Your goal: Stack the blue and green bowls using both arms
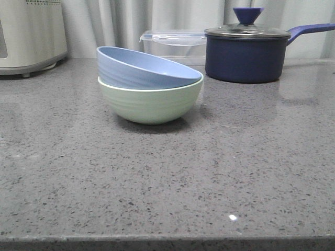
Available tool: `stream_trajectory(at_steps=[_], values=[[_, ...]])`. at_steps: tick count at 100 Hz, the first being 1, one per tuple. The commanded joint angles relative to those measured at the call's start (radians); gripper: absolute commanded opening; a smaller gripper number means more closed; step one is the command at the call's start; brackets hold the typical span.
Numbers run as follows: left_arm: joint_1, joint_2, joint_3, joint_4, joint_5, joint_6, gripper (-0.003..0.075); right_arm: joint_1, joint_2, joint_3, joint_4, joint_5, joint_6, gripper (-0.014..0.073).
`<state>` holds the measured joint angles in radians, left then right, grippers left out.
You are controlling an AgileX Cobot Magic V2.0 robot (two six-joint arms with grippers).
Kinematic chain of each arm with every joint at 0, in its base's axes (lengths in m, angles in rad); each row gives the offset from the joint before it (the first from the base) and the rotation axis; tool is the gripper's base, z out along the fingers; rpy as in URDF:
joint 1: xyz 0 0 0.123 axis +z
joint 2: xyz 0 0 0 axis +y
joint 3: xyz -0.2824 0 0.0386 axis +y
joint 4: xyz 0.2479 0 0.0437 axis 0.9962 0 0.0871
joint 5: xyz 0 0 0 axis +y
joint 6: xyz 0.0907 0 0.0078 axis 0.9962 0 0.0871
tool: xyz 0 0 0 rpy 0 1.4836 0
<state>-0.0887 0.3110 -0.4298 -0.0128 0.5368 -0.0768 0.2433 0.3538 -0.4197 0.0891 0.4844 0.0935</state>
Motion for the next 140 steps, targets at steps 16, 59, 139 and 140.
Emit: stream_trajectory(at_steps=[16, 59, 139, 140], values=[[0.003, 0.003, -0.025, -0.001, -0.084, -0.007, -0.0020, -0.005, 0.000, -0.022, -0.010, -0.067, -0.006, -0.0081], [0.003, 0.003, -0.025, -0.001, -0.084, -0.007, -0.0020, -0.005, 0.000, -0.022, -0.010, -0.067, -0.006, -0.0081], [0.018, -0.288, 0.385, 0.002, -0.478, -0.005, -0.0020, -0.005, 0.000, -0.022, -0.010, -0.067, -0.006, -0.0081], [0.020, -0.292, 0.395, 0.002, -0.482, -0.005, -0.0020, -0.005, 0.000, -0.022, -0.010, -0.067, -0.006, -0.0081]])
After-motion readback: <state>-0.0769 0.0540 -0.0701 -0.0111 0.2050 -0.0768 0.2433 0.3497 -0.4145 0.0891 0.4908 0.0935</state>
